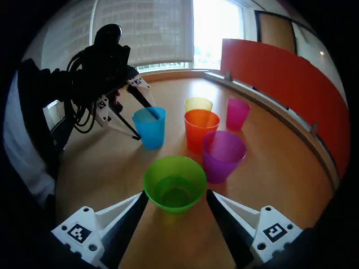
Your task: Pour water
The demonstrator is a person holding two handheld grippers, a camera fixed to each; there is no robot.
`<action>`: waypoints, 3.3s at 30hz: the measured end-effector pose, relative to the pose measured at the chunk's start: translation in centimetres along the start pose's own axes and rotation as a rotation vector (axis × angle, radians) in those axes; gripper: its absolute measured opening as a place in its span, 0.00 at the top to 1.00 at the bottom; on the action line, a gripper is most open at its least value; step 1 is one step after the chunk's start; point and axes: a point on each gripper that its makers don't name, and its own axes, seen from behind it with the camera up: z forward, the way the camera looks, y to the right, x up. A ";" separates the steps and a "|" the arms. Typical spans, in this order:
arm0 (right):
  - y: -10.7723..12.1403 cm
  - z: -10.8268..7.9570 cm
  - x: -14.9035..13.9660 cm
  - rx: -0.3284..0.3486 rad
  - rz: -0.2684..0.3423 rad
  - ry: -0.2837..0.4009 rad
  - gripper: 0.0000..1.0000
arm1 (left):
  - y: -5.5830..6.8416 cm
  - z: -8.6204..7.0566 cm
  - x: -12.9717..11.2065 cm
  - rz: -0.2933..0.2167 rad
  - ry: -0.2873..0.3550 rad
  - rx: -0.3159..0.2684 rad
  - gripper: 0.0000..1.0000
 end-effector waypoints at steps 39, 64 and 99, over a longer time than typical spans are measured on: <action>5.8 -13.1 -1.6 -0.532 0.242 0.186 0.00 | -6.0 -10.2 -2.0 -0.185 0.153 0.375 0.09; 8.3 -21.7 5.7 -0.955 0.260 0.573 0.00 | -10.5 -19.0 0.8 -0.310 0.482 0.718 0.09; 10.4 -24.1 4.1 -1.145 0.406 0.642 0.00 | -10.9 -17.7 1.1 -0.385 0.621 0.843 0.09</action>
